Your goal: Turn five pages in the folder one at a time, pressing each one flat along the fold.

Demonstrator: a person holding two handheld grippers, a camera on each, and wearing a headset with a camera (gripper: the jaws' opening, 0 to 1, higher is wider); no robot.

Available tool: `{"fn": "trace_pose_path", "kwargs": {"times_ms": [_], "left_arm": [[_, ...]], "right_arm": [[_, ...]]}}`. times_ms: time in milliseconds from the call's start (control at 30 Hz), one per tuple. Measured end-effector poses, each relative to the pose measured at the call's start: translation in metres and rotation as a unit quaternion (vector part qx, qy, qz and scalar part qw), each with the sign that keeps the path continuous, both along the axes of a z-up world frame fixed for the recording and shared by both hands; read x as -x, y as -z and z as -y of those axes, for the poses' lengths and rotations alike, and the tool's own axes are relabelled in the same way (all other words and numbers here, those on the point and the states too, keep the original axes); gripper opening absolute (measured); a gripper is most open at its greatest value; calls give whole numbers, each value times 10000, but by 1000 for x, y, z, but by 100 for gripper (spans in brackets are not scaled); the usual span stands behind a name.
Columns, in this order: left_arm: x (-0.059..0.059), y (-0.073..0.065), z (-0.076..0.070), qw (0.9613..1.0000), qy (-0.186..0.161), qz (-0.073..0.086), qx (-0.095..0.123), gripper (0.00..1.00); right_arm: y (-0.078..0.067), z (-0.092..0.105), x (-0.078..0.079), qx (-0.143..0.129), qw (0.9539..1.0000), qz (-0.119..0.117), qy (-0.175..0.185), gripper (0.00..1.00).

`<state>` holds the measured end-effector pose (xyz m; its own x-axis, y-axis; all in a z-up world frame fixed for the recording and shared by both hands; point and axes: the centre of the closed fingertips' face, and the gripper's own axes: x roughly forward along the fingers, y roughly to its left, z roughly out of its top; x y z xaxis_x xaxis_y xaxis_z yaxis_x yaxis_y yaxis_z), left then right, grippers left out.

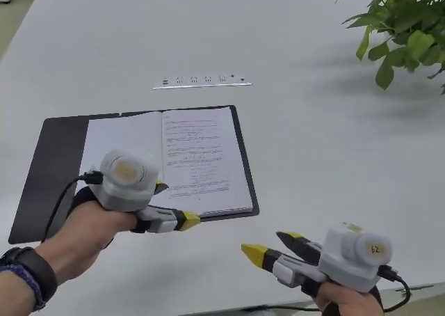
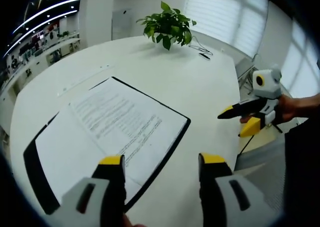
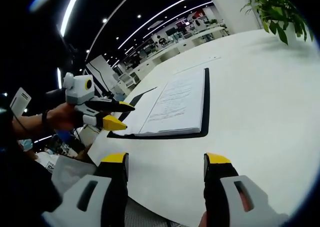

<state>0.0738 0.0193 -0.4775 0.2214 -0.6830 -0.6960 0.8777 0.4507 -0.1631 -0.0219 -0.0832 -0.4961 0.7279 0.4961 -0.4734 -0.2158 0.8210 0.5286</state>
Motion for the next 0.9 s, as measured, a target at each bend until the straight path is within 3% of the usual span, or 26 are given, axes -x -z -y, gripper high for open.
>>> {"fn": "trace_pose_path", "kwargs": {"times_ms": [67, 167, 500, 700, 800, 833, 900], "left_arm": [[-3, 4, 5, 10000, -29, 65, -45, 57], [-8, 12, 10, 9998, -172, 44, -101, 58], [-17, 21, 50, 9990, -241, 216, 303, 58], [-24, 46, 69, 9988, -404, 158, 229, 58], [-29, 53, 79, 9981, -510, 266, 216, 57], [-31, 55, 84, 9979, -487, 389, 163, 56], [-29, 61, 91, 9982, -429, 404, 117, 55]], "right_arm": [[0, 0, -1, -21, 10000, -18, -4, 60], [1, -1, -2, -42, 10000, -41, -36, 60], [1, -1, -6, 117, 9998, -16, -138, 59], [-1, -4, -8, 19, 9998, 1, -181, 60], [-2, -4, -7, -25, 9998, -20, -182, 59], [-5, -3, -8, -122, 9999, 32, -116, 59], [-9, 0, -9, -216, 9997, 77, -25, 59]]}}
